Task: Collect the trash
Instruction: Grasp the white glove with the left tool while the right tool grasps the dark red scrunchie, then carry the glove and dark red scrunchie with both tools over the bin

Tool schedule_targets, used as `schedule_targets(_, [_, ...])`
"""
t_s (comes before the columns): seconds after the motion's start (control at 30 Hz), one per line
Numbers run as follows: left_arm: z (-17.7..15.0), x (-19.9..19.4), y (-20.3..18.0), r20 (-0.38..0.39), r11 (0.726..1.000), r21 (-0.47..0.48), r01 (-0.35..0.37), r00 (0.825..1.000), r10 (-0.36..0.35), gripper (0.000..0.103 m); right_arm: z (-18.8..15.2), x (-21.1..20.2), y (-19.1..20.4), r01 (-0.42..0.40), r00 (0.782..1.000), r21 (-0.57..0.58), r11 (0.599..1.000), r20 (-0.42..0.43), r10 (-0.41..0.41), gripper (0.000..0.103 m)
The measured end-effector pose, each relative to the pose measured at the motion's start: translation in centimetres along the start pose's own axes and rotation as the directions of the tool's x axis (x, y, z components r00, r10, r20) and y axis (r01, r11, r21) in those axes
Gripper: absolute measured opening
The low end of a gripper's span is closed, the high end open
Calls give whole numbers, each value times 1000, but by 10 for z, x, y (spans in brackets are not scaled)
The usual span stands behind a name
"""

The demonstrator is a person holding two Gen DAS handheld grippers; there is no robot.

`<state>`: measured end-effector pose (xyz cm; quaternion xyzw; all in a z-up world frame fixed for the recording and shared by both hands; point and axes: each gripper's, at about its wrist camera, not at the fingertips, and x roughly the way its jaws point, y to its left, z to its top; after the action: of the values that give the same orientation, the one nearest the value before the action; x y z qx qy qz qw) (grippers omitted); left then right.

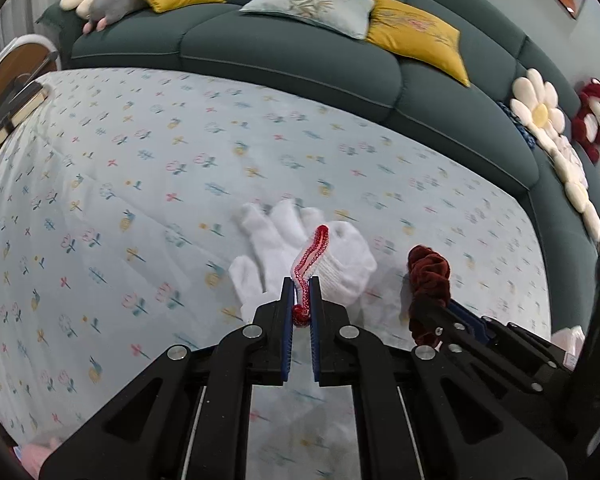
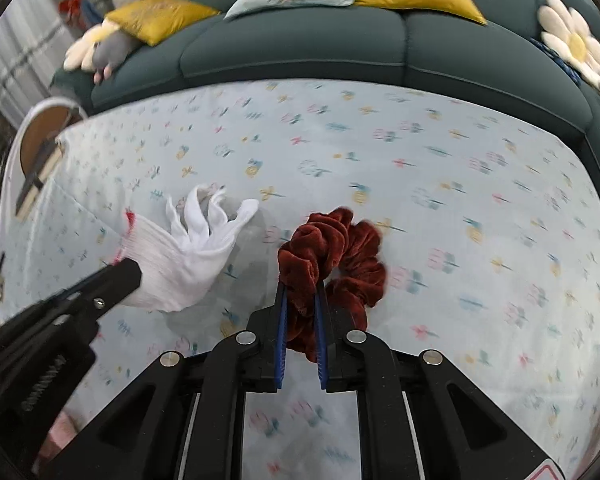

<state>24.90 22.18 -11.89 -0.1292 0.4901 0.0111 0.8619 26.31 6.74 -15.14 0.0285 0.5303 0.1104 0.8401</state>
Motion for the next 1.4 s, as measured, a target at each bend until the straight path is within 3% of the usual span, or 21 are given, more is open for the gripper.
schedule_targets(0.6, [-67,-71,-129,11,977,196,86,996,-90,7,-73,-137,-126,12,988,201,979,151,-44,11])
schedule_targets(0.97, [-108,-112,-228,28,921,367,131,988,-151,7,-116,-215,-206,25,960,319,947,256,-111,11])
schedule_targets(1.4, [-142,-132,-319,16,838,518,170,978,-208,7,-152,-272,-283,37,925,430,902,326,-194,11])
